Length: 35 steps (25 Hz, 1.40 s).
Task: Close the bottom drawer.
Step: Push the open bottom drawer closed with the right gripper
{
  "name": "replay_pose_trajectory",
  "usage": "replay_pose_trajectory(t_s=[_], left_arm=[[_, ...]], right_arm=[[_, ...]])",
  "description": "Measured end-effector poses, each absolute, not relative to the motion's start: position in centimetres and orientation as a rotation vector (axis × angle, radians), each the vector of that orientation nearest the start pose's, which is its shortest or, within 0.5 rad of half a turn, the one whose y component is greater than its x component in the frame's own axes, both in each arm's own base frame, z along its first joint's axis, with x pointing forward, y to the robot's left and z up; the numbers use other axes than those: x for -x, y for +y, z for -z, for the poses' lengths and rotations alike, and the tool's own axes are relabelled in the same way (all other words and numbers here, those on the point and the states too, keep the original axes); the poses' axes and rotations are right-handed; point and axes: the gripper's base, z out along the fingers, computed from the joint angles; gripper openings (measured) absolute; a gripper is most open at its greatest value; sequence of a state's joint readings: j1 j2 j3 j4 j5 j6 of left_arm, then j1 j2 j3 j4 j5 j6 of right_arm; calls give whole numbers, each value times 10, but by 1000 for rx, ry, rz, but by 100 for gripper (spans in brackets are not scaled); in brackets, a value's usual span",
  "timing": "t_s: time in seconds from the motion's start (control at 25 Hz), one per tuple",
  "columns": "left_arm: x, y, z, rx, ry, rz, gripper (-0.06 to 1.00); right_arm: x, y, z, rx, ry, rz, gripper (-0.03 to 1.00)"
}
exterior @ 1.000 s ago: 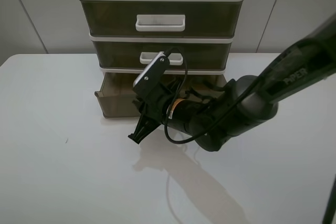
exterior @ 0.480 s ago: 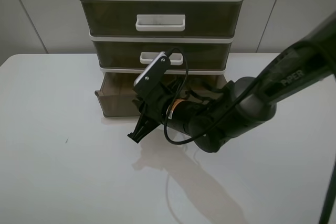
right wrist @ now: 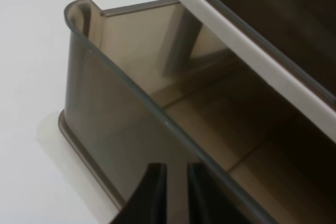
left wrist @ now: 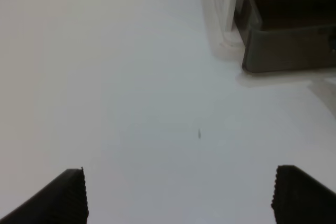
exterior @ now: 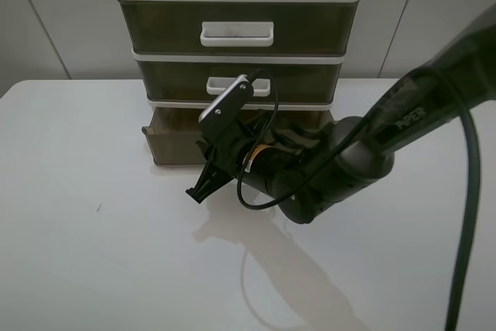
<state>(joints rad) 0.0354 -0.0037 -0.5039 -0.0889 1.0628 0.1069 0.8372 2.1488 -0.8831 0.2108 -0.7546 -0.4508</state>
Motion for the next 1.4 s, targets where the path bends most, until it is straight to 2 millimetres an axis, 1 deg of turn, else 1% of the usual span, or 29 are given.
replay_pose_trajectory(t_s=[0.24,0.6,0.76,1.4], left_arm=[[6,-7,-278,-77,2034,17,72],[6,-7,-278,-77,2034,17,72],[6,-7,-278,-77,2034,17,72],[6,-7,-278,-77,2034,17,72]], right_arm=[[-268,277,-72,965,1725,-196,1],[-278,284,-69,896,1735,-189,1],[-279,284,-66,873,1738,-183,1],[-282,283,-67,813,1753,-176,1]])
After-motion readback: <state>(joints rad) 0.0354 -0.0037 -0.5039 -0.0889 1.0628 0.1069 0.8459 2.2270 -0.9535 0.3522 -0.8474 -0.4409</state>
